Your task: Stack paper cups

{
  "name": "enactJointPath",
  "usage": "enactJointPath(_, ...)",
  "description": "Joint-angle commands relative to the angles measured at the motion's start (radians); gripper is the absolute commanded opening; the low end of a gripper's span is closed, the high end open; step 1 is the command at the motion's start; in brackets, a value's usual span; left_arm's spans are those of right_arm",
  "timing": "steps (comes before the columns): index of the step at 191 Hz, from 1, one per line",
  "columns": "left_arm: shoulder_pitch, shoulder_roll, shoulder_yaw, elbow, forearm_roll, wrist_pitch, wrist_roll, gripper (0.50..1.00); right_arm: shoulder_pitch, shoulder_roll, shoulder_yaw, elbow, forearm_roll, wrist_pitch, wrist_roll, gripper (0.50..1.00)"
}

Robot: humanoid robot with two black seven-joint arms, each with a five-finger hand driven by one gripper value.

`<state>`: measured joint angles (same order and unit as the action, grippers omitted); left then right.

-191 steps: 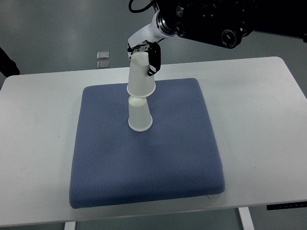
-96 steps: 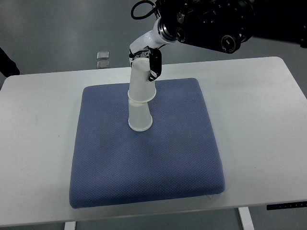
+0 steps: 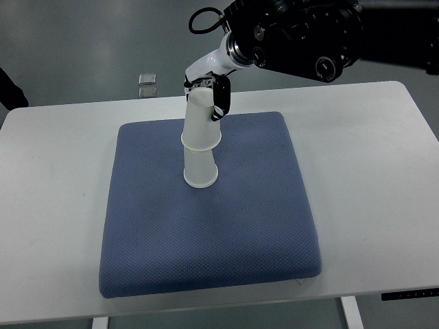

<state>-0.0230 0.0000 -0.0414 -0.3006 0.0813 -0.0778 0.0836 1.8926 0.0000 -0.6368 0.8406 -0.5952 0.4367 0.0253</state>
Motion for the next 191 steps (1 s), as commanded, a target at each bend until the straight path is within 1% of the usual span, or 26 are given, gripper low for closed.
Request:
enactJointPath(1,0.0,0.0,0.0,0.0,0.0,0.001,0.001,1.0,-0.004,0.0,0.0,0.0,0.002,-0.015,0.001,0.699)
enactJointPath(33,0.0,0.0,0.0,0.0,0.0,0.001,-0.001,1.0,-0.024,0.0,0.0,0.0,0.002,-0.042,0.001,0.701)
enactJointPath(106,0.0,0.0,0.0,0.0,0.0,0.0,-0.001,1.0,-0.033,0.0,0.0,0.002,-0.002,-0.038,-0.002,0.707)
enactJointPath(111,0.0,0.0,0.0,0.0,0.0,0.001,0.001,1.0,-0.033,0.0,0.0,0.002,-0.002,-0.036,-0.002,0.713)
enactJointPath(114,0.0,0.0,0.0,0.001,0.0,0.001,0.001,1.0,-0.033,0.0,0.0,0.002,-0.002,-0.035,-0.002,0.735)
enactJointPath(120,0.0,0.0,-0.002,0.0,0.0,0.001,0.001,1.0,-0.033,0.0,0.0,0.002,-0.002,-0.033,-0.002,0.746)
enactJointPath(191,0.0,0.0,0.0,0.0,0.0,0.001,0.001,1.0,-0.041,0.0,0.0,0.003,-0.014,-0.038,-0.002,0.752)
